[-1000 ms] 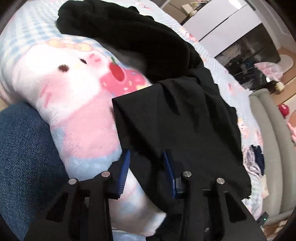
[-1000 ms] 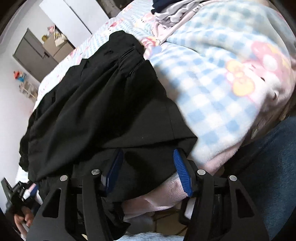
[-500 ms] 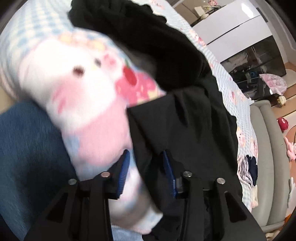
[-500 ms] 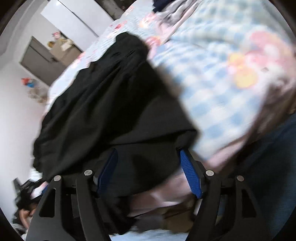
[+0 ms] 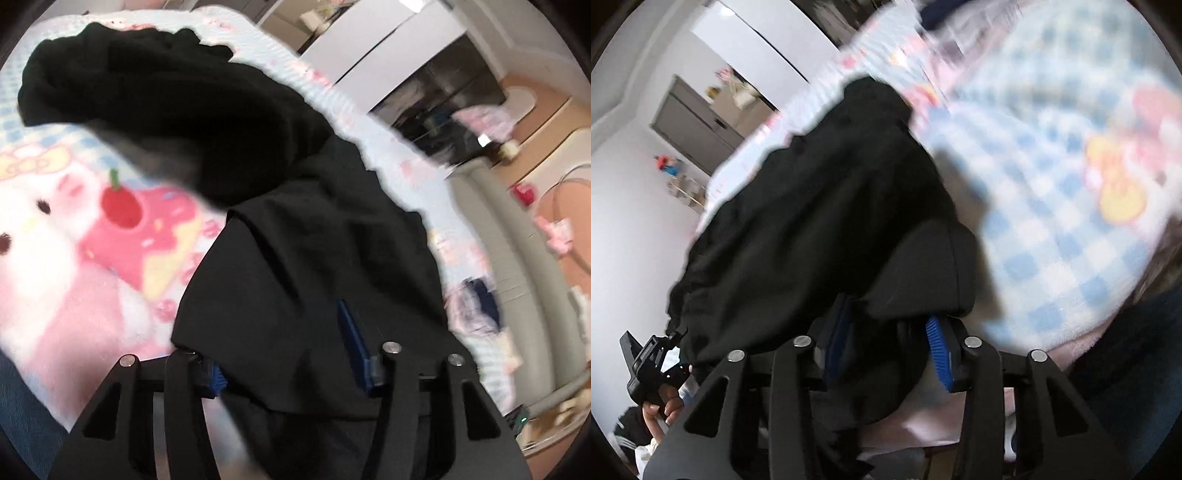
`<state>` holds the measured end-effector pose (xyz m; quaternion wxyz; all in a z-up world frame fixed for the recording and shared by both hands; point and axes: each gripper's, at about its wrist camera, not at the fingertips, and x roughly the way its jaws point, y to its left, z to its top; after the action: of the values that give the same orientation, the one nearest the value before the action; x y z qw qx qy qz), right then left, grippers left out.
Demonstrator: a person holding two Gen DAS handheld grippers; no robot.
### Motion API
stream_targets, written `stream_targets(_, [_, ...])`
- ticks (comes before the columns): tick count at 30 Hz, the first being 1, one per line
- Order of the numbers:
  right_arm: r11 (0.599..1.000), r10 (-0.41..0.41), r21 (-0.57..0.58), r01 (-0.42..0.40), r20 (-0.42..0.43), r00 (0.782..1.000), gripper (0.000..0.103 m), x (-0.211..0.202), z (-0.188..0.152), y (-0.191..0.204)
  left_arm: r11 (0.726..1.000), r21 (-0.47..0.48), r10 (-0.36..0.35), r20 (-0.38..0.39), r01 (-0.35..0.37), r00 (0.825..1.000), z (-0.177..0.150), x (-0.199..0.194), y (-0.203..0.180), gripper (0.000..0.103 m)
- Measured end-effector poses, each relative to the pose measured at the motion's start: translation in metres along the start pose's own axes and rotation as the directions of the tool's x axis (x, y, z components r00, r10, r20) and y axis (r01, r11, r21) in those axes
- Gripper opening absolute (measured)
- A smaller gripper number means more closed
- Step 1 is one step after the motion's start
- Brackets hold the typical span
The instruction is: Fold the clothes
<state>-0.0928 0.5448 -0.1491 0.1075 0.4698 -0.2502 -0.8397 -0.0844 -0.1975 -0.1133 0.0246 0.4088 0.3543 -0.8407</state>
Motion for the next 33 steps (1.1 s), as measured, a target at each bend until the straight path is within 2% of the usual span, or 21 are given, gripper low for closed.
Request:
stream_targets(1, [1.0, 0.002, 0.013, -0.001, -0.04, 0.999, 0.061, 0.014, -0.001, -0.006, 1.0, -0.009, 0.02, -0.023, -0.021, 1.0, 0.002, 0.011, 0.004, 0.058])
stream_targets(2, [1.0, -0.009, -0.004, 0.009, -0.052, 0.999, 0.059, 0.019, -0.001, -0.003, 0.999, -0.016, 0.031, -0.037, -0.032, 0.999, 0.002, 0.018, 0.006, 0.057])
stream_targets(4, [0.998, -0.027, -0.063, 0.024, -0.049, 0.998, 0.041, 0.019, 0.002, 0.009, 0.999, 0.024, 0.042, -0.024, -0.041, 0.999, 0.003, 0.015, -0.004, 0.042])
stream_targets(5, [0.994, -0.032, -0.103, 0.029, -0.034, 0.999, 0.02, 0.014, 0.004, 0.019, 0.998, 0.049, 0.045, -0.014, -0.044, 0.999, 0.004, 0.012, -0.011, 0.02])
stream_targets(6, [0.993, -0.027, -0.113, 0.027, -0.001, 1.0, 0.011, 0.004, 0.006, 0.025, 0.996, 0.067, 0.051, -0.001, -0.051, 0.999, 0.005, 0.007, -0.018, 0.015])
stream_targets(8, [0.991, -0.015, -0.129, 0.023, 0.066, 0.998, 0.008, -0.017, 0.009, 0.036, 0.994, 0.092, 0.051, 0.026, -0.053, 0.998, 0.008, -0.005, -0.033, 0.012])
stream_targets(11, [0.989, 0.005, -0.147, 0.019, 0.158, 0.987, 0.005, -0.05, 0.012, 0.053, 0.993, 0.115, -0.005, 0.059, -0.001, 0.998, 0.018, -0.026, -0.05, 0.01])
stream_targets(14, [0.991, 0.017, -0.133, 0.013, 0.221, 0.975, 0.002, -0.077, 0.013, 0.054, 0.992, 0.124, -0.036, 0.054, 0.029, 0.998, 0.014, -0.04, -0.056, 0.009])
stream_targets(15, [0.991, -0.011, -0.127, 0.038, 0.207, 0.978, 0.002, -0.073, 0.012, 0.048, 0.992, 0.125, -0.03, 0.037, 0.026, 0.999, 0.009, -0.039, -0.055, 0.009])
stream_targets(17, [0.989, -0.072, -0.114, 0.092, 0.174, 0.982, 0.002, -0.065, 0.012, 0.036, 0.997, 0.071, -0.03, -0.021, 0.031, 0.999, 0.006, -0.03, -0.037, 0.01])
stream_targets(19, [0.995, -0.095, -0.009, 0.095, 0.056, 0.994, 0.004, -0.038, 0.009, 0.009, 0.999, 0.002, -0.036, -0.083, 0.036, 0.996, 0.004, -0.018, -0.016, 0.023])
stream_targets(20, [0.994, -0.1, 0.045, 0.1, -0.005, 0.995, 0.006, -0.024, 0.008, -0.004, 0.999, -0.032, -0.04, -0.114, 0.036, 0.993, 0.004, -0.013, -0.005, 0.024])
stream_targets(22, [0.993, -0.107, 0.059, 0.104, 0.041, 0.993, 0.013, -0.035, 0.013, -0.002, 0.994, -0.1, -0.051, -0.174, 0.034, 0.983, 0.002, -0.001, 0.017, 0.028])
stream_targets(23, [0.992, -0.11, 0.065, 0.106, 0.066, 0.992, 0.017, -0.041, 0.015, -0.001, 0.995, -0.095, -0.048, -0.164, 0.033, 0.985, 0.005, -0.005, 0.021, 0.031])
stream_targets(24, [0.992, -0.113, 0.071, 0.107, 0.091, 0.989, 0.017, -0.047, 0.017, 0.0, 0.997, -0.069, -0.041, -0.132, 0.032, 0.99, 0.008, -0.013, 0.022, 0.037])
stream_targets(26, [0.993, -0.121, 0.028, 0.118, 0.161, 0.98, 0.019, -0.063, 0.028, 0.018, 1.0, 0.011, -0.01, -0.09, 0.011, 0.996, 0.018, -0.026, 0.02, 0.039])
stream_targets(28, [0.99, -0.109, -0.066, 0.126, 0.22, 0.969, 0.03, -0.074, 0.041, 0.053, 0.998, 0.063, 0.017, -0.077, -0.012, 0.997, 0.019, -0.038, 0.023, 0.04])
stream_targets(29, [0.979, -0.117, -0.139, 0.149, 0.213, 0.97, 0.037, -0.07, 0.046, 0.072, 0.996, 0.086, 0.03, -0.072, -0.024, 0.997, 0.019, -0.044, 0.025, 0.04])
stream_targets(30, [0.962, -0.126, -0.213, 0.17, 0.206, 0.97, 0.037, -0.067, 0.05, 0.091, 0.995, 0.094, 0.042, -0.071, -0.035, 0.997, 0.021, -0.047, 0.025, 0.04])
stream_targets(31, [0.941, -0.136, -0.279, 0.19, 0.202, 0.97, 0.037, -0.087, 0.04, 0.091, 0.994, 0.095, 0.052, -0.073, -0.045, 0.996, 0.021, -0.05, 0.028, 0.04])
stream_targets(33, [0.897, -0.102, -0.409, 0.168, 0.18, 0.978, 0.037, -0.086, 0.031, 0.123, 0.992, 0.098, 0.089, -0.056, -0.083, 0.994, 0.01, -0.066, 0.035, 0.04])
